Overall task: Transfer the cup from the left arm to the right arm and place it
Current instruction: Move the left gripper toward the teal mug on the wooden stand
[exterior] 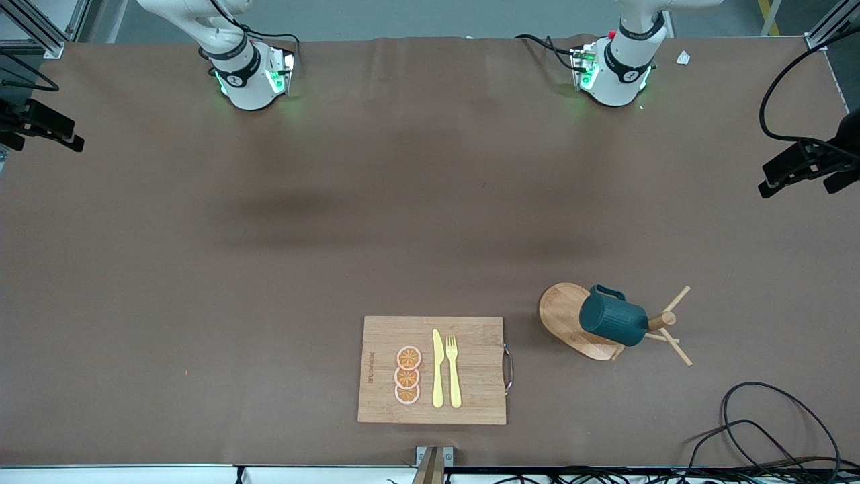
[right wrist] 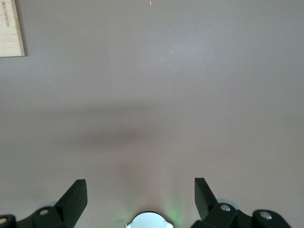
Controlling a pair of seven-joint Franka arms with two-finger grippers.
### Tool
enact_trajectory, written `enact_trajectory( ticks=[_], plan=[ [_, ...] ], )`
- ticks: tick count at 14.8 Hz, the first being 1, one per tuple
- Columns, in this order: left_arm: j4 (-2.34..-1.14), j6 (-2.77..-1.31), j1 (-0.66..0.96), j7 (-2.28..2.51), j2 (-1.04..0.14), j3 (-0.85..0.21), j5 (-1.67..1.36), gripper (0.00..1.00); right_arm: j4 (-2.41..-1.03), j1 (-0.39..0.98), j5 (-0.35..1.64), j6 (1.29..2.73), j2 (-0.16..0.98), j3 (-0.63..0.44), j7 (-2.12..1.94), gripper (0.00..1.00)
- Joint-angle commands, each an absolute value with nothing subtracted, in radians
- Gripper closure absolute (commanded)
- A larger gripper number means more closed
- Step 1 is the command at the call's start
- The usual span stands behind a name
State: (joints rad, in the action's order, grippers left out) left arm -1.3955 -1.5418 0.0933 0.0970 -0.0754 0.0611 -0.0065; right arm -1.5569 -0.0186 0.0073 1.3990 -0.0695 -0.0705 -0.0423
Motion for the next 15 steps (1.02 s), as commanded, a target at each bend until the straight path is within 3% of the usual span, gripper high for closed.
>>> enact_trajectory(
  ticks=[1,6,15],
  plan=[
    [-1.413,-1.559,0.089,0.089,-0.071,0.06,-0.025,0.0,-1.582,-0.018,0.015,1.399,-0.098,-0.067,-0.043,0.0],
    [-1.407,-1.577,0.094,0.147,-0.09,0.06,-0.04,0.0,-1.582,-0.018,0.015,1.399,-0.098,-0.067,-0.041,0.0],
    [-1.411,-1.565,0.11,0.896,-0.13,0.048,-0.044,0.0,-1.582,-0.018,0.015,1.399,-0.098,-0.067,-0.043,0.0]
  ],
)
